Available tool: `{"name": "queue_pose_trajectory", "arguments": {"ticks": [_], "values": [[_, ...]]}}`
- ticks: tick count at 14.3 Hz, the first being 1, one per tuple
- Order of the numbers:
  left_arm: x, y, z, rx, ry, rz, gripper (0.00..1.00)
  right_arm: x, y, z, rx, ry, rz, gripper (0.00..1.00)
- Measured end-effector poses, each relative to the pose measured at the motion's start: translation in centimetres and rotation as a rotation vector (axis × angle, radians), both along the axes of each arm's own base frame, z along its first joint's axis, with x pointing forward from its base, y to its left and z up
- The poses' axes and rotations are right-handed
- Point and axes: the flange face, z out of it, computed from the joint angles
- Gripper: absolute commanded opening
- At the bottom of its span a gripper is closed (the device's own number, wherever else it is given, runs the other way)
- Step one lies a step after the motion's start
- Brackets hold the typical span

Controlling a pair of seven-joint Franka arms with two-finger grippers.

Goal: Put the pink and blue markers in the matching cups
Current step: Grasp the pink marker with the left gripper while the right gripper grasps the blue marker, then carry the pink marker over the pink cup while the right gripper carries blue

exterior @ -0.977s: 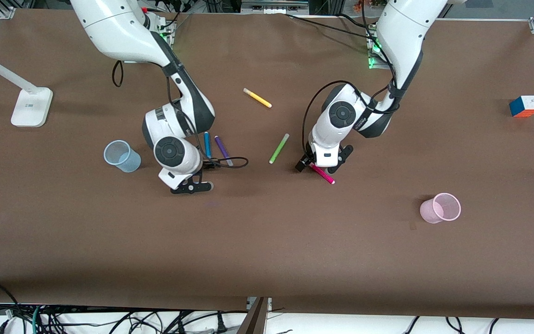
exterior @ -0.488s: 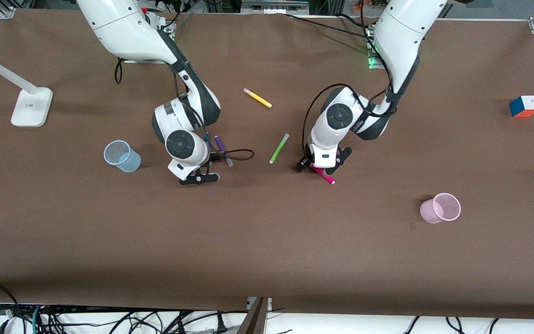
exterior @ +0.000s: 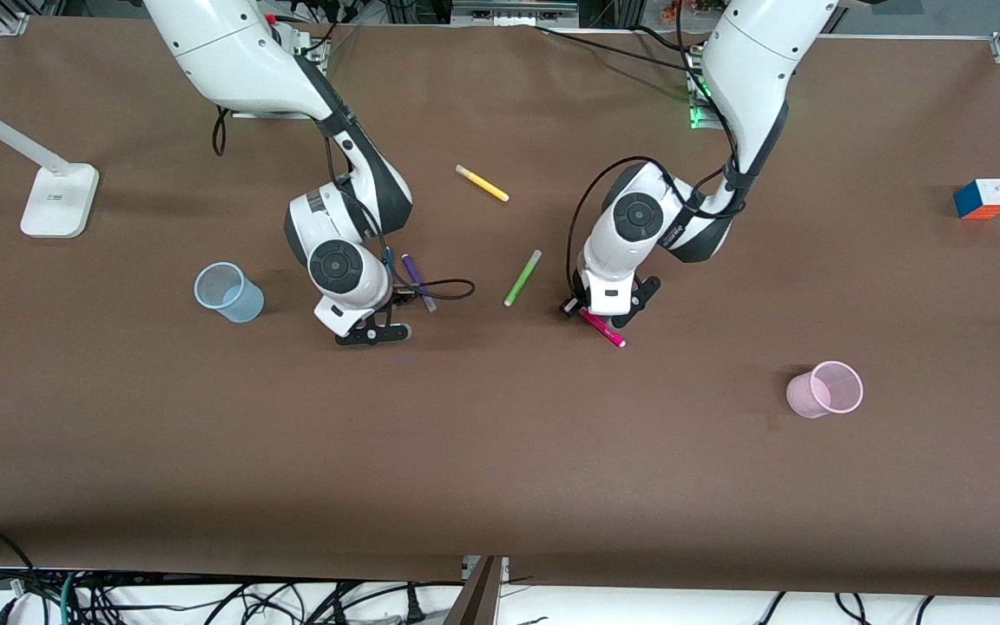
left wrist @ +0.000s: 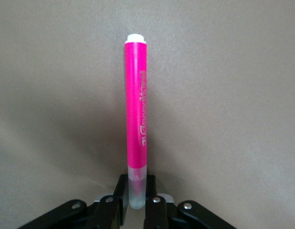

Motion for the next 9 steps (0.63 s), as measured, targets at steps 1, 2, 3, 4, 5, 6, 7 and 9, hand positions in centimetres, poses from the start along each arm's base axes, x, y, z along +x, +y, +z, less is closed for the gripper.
{"name": "queue_pose_trajectory", "arguments": {"ticks": [1,2,3,4,5,6,7,9], "values": [[0.0,0.1,-0.1,0.005,0.007,0.000,0.00,0.0,0.0,0.0,0.003,-0.007,-0.001,0.12],[0.0,0.3,-0.2,0.018,0.024,0.001,0.00,0.0,0.0,-0.1,0.006,-0.012,-0.002,0.00],[0.2,0.6,0.0,0.039,0.051,0.001,0.00,0.0,0.0,-0.1,0.007,-0.014,-0.002,0.00],[0.7,1.0,0.7,0.072,0.091,-0.002,0.00,0.0,0.0,0.0,0.008,-0.016,-0.002,0.00],[1.6,1.5,2.1,0.112,0.132,-0.015,0.00,0.0,0.0,0.1,0.008,-0.018,-0.002,0.00],[2.6,1.9,3.9,0.149,0.170,-0.036,0.00,0.1,0.0,0.2,0.011,-0.023,-0.002,0.00],[3.6,2.4,6.0,0.178,0.206,-0.060,0.00,0.2,0.1,0.4,0.015,-0.032,-0.002,0.00],[5.5,3.9,10.0,0.216,0.266,-0.116,0.00,0.9,0.2,2.0,0.032,-0.060,0.010,0.00]]}}
